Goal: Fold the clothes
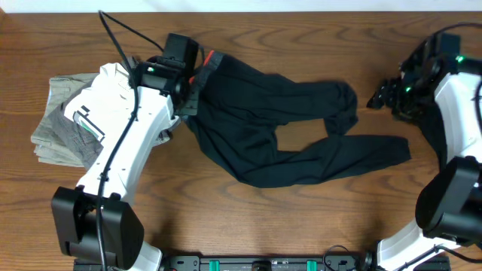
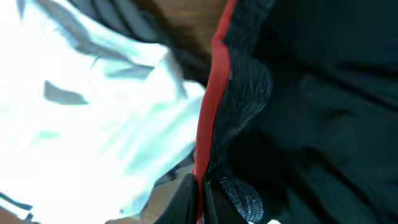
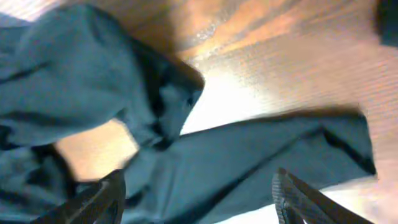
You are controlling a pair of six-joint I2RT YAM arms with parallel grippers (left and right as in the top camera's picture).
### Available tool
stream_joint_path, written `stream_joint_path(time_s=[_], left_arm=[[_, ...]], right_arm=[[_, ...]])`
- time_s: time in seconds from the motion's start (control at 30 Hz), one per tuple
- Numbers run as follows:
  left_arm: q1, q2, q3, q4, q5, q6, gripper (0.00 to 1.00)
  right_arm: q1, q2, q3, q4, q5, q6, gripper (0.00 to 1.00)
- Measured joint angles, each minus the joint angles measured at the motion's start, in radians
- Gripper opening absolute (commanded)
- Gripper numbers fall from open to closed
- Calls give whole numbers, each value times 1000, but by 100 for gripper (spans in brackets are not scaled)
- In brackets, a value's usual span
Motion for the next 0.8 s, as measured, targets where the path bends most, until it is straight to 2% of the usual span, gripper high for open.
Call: stream_joint_path(time_s=[0.23, 0.4, 0.63, 0.67, 0.7, 0.73, 0.8], left_arm=[[3, 0, 0, -14, -12, 0, 6], [3, 0, 0, -16, -17, 0, 6], [3, 0, 0, -16, -17, 0, 6], [3, 0, 0, -16, -17, 0, 6], [3, 0, 0, -16, -17, 0, 6], [3, 0, 0, -16, -17, 0, 6], [3, 0, 0, -15, -17, 0, 6]], right_arm=[[15, 3, -201, 358, -105, -25, 69], [90, 3, -326, 564, -157, -13, 67], [227, 4, -436, 623, -77, 53, 66], [237, 4, -446, 624, -64, 61, 60], [246, 2, -451, 632, -48, 70, 49], [250, 2, -451, 637, -36, 75, 44], [255, 3, -456, 640, 1, 96, 25]])
